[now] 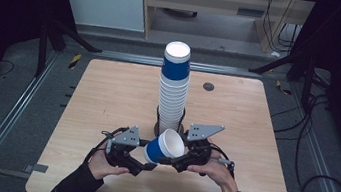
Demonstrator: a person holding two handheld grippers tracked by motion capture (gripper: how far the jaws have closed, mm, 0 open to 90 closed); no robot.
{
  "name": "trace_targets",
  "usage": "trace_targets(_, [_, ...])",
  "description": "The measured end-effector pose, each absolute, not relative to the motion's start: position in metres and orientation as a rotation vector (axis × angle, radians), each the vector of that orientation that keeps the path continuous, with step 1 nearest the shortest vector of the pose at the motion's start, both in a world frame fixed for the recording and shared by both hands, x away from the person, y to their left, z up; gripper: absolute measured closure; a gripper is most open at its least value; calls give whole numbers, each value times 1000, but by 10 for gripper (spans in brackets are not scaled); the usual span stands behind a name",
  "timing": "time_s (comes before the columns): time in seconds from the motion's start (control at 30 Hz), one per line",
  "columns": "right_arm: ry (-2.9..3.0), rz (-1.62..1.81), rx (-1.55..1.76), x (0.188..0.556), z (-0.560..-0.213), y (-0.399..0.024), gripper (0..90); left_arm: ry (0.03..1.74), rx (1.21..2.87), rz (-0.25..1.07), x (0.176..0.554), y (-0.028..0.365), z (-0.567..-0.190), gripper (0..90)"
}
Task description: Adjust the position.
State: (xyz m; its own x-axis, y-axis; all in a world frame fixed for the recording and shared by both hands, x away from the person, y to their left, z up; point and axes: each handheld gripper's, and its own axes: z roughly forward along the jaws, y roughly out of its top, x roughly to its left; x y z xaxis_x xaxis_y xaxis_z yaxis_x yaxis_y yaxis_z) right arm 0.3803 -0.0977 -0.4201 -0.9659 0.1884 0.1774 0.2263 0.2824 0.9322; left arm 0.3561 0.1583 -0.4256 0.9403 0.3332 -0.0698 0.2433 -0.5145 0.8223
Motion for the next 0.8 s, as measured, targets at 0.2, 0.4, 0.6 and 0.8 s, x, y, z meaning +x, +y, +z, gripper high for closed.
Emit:
trace_targets(0.2, [-2554, -1854, -485, 382, -414, -115, 200, 482, 2122, 156, 361, 170, -424, 225])
trace_targets(0.4, [-2628, -1850, -585, 384, -414, -129, 199, 592, 2082, 197, 371, 186, -423, 217])
trace_targets(0.6, [-2665, -1874, -718, 385, -411, -145, 200, 703, 2042, 250, 377, 201, -423, 216])
trace_targets(0.8, [-2670, -1911, -846, 387, -407, -160, 201, 771, 2019, 291, 381, 211, -423, 219])
